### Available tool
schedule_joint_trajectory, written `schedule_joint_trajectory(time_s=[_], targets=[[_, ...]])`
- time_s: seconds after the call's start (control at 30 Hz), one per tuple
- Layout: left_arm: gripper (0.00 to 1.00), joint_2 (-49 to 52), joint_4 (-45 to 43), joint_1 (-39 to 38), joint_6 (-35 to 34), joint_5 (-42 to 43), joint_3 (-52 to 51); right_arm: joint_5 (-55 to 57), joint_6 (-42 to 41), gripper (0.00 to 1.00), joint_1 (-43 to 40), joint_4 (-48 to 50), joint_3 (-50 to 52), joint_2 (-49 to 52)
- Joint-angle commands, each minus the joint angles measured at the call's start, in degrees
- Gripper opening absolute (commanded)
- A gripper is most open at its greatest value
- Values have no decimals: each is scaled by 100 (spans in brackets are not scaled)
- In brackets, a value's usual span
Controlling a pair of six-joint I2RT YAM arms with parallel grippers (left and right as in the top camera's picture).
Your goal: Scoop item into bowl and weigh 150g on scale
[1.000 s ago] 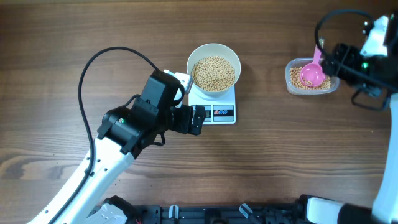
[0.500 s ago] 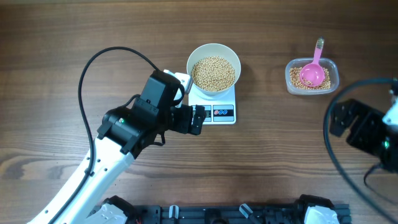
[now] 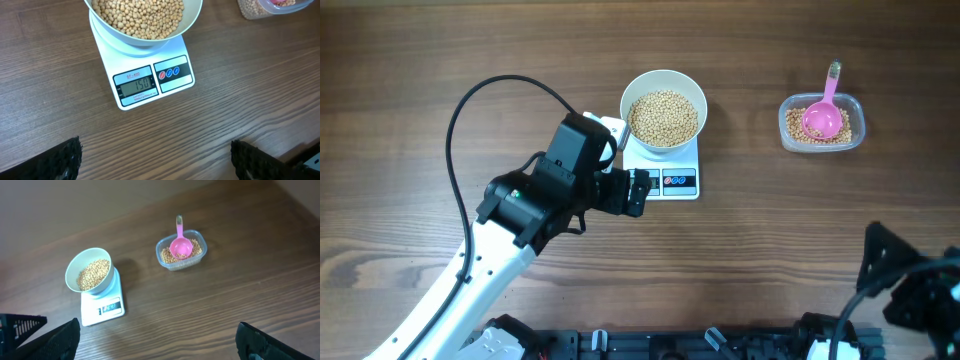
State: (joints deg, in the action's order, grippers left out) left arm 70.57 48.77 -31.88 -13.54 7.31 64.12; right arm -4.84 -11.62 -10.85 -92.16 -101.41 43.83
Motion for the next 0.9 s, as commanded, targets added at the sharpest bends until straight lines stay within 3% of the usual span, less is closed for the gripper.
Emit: schedule_joint_trajectory(time_s=[0.0,0.2,0.63,0.87], targets=[[100,-4,-15,-26,116,-50,-4,175,116,100,17,44,245,-85],[100,-4,-15,-26,116,-50,-4,415,120,100,20,584,1182,-358],[100,-4,-15,-26,116,-50,-4,350,557,100,162,3327,4780,-3226],[100,-4,-15,-26,116,-50,-4,352,564,100,164,4371,6332,-4280]])
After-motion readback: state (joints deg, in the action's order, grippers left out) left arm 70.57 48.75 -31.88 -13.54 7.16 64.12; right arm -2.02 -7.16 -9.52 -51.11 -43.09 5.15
